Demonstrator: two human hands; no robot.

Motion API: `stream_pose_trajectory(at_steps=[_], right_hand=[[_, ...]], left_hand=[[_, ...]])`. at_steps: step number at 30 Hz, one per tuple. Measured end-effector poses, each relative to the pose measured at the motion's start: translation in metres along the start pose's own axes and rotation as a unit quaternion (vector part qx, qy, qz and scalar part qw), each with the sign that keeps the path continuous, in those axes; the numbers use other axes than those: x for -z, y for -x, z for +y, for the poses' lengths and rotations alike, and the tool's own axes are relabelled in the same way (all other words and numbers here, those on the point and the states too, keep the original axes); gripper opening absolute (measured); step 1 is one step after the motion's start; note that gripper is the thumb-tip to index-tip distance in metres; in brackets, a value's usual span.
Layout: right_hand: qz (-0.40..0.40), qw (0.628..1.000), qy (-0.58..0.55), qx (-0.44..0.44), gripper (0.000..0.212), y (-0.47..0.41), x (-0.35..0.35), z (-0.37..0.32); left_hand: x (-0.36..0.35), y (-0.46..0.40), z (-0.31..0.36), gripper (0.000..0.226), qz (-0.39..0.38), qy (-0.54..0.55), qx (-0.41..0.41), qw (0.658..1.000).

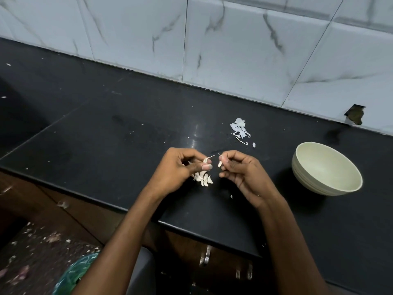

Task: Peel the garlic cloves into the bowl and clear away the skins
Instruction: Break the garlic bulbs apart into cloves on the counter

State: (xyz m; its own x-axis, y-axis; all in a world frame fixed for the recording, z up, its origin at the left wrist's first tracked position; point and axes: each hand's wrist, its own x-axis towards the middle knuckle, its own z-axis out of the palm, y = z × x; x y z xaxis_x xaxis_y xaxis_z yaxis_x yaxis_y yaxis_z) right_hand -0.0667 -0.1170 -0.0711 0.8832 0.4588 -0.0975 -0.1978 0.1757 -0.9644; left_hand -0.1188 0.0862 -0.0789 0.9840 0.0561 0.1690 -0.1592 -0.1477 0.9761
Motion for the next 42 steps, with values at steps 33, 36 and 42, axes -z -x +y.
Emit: stream_pose_trajectory(at_steps=[33, 36, 42], right_hand=[[0.104, 0.982, 0.121, 0.104, 0.020, -0.007, -0.016, 0.019], [0.107, 0.980, 0.113, 0.122, 0.011, -0.003, -0.014, 0.019], [0.224, 0.939, 0.168, 0.200, 0.010, -0.035, 0.020, -0.013]], left_hand=[[-0.040, 0.005, -0.001, 0.007, 0.227, 0.127, -0.006, 0.966], [-0.033, -0.001, 0.005, 0.008, 0.278, 0.096, -0.041, 0.955], [-0.010, 0.005, -0.011, 0.014, 0.251, -0.102, -0.057, 0.961]])
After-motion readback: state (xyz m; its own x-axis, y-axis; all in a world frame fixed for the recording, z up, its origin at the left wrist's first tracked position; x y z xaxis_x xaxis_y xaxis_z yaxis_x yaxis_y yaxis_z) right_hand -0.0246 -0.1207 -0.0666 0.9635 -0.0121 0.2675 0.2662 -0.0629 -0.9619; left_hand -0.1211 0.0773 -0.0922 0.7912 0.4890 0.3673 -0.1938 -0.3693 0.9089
